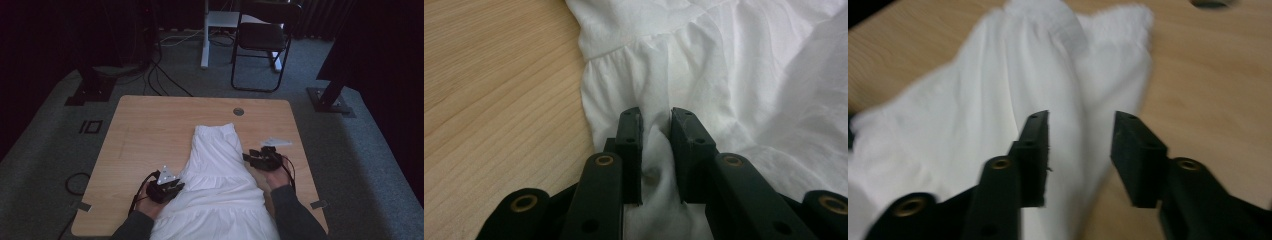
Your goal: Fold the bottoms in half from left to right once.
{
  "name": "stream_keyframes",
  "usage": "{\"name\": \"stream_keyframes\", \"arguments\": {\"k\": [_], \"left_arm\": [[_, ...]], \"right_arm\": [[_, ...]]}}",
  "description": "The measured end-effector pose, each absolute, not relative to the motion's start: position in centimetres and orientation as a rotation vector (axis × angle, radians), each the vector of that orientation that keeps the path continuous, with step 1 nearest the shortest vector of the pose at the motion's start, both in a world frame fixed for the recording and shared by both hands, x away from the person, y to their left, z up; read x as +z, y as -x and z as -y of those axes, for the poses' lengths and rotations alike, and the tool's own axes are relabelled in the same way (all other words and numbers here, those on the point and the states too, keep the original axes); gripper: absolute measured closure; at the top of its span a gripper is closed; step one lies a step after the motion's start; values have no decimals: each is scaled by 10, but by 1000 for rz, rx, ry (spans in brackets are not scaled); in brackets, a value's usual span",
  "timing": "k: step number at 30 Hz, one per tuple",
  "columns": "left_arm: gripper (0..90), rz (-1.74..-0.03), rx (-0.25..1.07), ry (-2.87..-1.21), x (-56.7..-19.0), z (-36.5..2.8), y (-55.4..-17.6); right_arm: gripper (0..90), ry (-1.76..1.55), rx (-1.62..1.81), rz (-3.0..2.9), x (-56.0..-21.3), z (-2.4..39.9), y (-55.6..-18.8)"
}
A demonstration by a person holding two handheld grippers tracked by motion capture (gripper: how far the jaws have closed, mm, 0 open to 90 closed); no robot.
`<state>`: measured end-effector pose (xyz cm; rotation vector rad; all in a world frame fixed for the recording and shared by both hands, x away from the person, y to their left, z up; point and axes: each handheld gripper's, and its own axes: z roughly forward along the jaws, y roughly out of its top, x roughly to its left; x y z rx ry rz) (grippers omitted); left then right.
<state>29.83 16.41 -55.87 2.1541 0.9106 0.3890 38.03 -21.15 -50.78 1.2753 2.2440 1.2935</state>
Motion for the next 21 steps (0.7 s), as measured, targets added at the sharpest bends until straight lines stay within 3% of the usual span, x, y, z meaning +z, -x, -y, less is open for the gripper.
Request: {"name": "stream_keyframes", "arguments": {"k": [3,8,10,11,12,14,17,21], "left_arm": [[755,-913,391,-2145,-560,-164,-298],[754,-913,398,-2141,-560,-164,-297],[751,-911,398,-2143,-560,-164,-297],[742,-906,399,-2144,-560,-164,-296],[736,-906,399,-2144,-560,-164,-296],[728,-901,400,-2146,-560,-164,-296],[724,-900,396,-2148,-560,-164,-296],[719,-899,394,-2149,-560,-163,-295]], "right_arm": [[614,-1233,1327,-2274,-505,197,-399],[522,-1252,1327,-2371,-519,160,-448],[542,-1233,1304,-2411,-527,151,-455],[669,-1237,1196,-2471,-535,144,-460],[669,-1237,1196,-2471,-535,144,-460],[851,-1215,1107,-2473,-535,143,-460],[876,-1084,1015,-2223,-503,152,-447],[854,-1060,955,-2151,-495,163,-447]]}}
